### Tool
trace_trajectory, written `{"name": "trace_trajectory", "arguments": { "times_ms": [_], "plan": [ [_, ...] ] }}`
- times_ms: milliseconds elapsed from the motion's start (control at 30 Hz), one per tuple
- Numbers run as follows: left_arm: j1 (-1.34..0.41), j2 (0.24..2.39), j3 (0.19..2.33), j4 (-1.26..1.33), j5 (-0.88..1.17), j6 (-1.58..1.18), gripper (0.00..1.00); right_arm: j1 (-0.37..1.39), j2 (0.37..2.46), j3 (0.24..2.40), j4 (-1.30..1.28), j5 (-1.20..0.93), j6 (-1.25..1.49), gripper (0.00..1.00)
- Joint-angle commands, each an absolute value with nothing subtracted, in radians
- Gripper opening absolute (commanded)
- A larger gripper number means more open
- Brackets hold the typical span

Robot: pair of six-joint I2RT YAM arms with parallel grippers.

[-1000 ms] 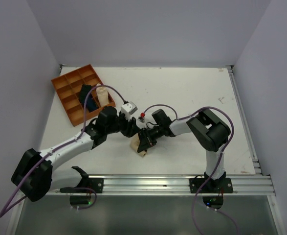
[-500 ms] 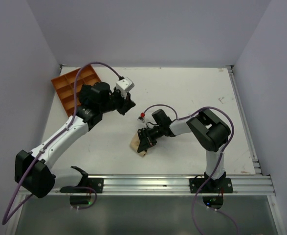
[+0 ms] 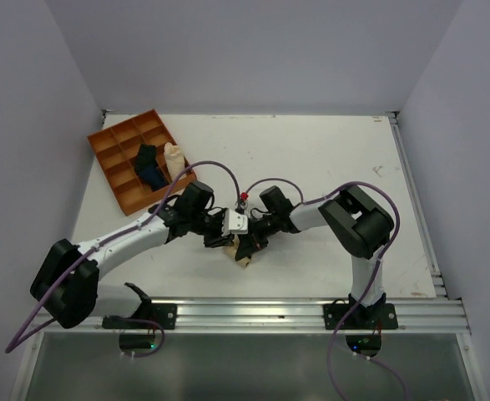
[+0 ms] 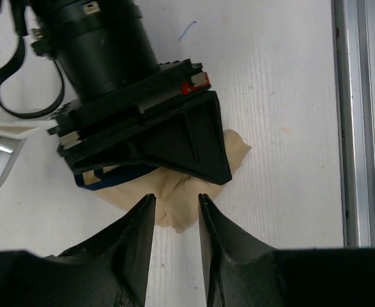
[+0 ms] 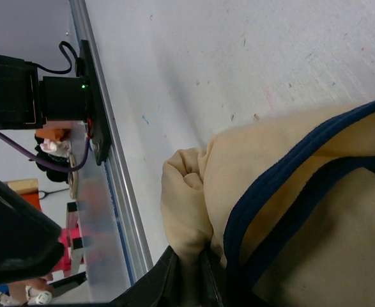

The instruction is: Roll the underwear

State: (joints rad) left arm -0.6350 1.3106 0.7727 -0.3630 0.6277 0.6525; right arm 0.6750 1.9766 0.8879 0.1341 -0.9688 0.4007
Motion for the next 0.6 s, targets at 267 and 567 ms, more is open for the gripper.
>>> {"name": "trace_trajectory", "arguments": {
  "times_ms": [267, 567],
  "plan": [
    [-0.693, 1.485, 0.764, -0.311, 0.574, 0.784, 0.41, 0.661, 2.023, 0.839, 0.014, -0.805, 0.328, 0.19],
    [-0.699, 1.519, 0.747, -0.270, 0.551, 0.805, 0.38, 0.661, 2.017, 0.835, 0.021, -0.810, 0.331, 0.19]
  ]
}}
